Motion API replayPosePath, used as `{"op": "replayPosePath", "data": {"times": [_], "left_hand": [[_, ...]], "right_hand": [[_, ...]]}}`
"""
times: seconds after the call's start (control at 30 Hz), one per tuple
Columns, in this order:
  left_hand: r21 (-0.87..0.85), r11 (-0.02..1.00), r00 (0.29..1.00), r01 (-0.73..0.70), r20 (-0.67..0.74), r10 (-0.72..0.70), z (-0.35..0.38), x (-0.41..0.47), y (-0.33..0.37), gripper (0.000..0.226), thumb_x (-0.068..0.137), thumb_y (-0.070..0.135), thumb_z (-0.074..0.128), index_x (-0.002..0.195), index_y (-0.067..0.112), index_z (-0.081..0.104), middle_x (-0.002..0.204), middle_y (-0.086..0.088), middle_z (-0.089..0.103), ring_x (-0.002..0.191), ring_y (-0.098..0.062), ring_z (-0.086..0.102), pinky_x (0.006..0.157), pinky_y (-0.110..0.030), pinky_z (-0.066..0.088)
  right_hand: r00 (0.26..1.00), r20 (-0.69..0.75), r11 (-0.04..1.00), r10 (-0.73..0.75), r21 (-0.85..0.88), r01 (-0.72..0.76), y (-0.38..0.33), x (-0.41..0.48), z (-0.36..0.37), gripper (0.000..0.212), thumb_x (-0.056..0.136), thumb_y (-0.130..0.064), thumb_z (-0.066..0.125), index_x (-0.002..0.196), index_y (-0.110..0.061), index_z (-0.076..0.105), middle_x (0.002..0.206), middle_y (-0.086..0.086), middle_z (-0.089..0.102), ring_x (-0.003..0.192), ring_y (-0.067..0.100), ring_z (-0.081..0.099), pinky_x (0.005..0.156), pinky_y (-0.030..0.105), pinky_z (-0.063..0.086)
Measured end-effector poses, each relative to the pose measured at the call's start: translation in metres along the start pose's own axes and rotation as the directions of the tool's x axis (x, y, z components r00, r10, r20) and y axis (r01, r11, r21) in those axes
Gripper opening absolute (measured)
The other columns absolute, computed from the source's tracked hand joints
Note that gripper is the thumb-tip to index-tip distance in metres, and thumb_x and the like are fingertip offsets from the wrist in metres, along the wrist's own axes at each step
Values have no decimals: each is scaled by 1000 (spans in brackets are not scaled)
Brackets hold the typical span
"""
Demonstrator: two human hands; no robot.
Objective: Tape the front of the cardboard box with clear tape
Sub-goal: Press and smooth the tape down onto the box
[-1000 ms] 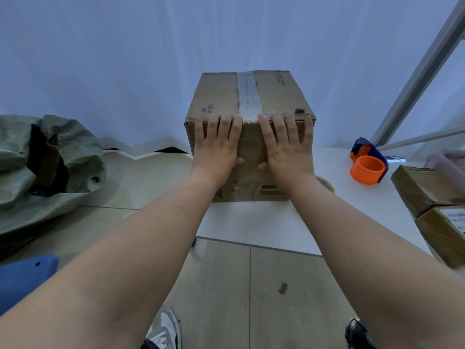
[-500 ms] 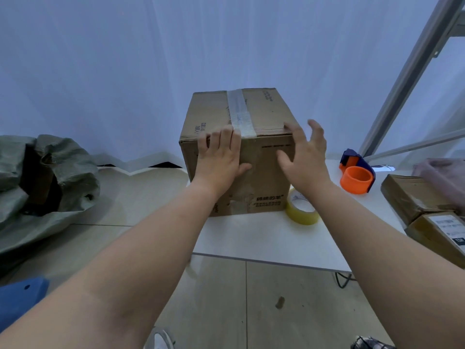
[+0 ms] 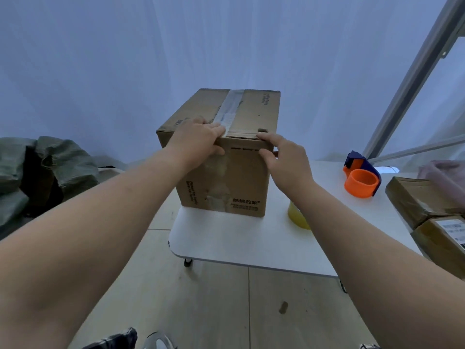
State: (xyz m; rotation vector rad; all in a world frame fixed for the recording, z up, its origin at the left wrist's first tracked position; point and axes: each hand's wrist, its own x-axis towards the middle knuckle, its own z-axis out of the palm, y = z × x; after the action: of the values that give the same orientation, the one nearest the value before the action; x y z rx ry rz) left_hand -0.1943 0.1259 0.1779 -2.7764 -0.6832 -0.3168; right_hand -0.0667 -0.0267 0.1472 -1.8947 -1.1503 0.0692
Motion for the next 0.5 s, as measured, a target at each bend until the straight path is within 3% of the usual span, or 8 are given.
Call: {"op": "replayPosePath", "data": {"times": [0.1,0.17,0.23,0.37,0.5], "left_hand": [[-55,998,997,-41,-74,36,2,-6,-1,42,91,36,55,124,10,57,126,-6,62,119,-26,52,100,-39,40],[-132,987,987,-91,-141,72,3,-13,0,38,92,33,55,120,8,61,124,-8,64,118,-25,56,101,-37,40],[-242,964,983,-107,-170,67,3,-19,4,41,93,31,54,127,10,59,132,-8,59,126,-23,51,108,-34,35],[-387,918,984,-84,-176,16,4,-28,7,43,94,28,54,134,12,51,140,-6,51,134,-18,43,113,-29,28],[-365,929,995,-53,-98,18,-7,-32,11,43,97,26,49,137,12,48,144,-5,48,135,-20,41,113,-35,32]], "right_hand": [[999,-41,1000,6,-1,-6,1,1,-1,32,93,-18,53,123,-27,61,123,-2,65,99,20,63,94,35,49],[999,-52,1000,8,10,-8,6,1,-6,31,92,-16,55,119,-28,64,117,-2,68,80,10,61,86,27,49],[997,-77,1000,19,23,-17,9,0,-11,31,91,-15,57,117,-28,66,115,-4,69,68,5,55,82,24,48],[997,-67,998,37,44,-34,6,-4,-18,29,90,-15,59,114,-26,68,115,-3,69,92,19,66,93,35,52],[1000,2,993,10,-114,-10,-4,-10,-23,34,93,-14,52,124,-25,60,123,1,65,106,22,62,97,38,49]]}}
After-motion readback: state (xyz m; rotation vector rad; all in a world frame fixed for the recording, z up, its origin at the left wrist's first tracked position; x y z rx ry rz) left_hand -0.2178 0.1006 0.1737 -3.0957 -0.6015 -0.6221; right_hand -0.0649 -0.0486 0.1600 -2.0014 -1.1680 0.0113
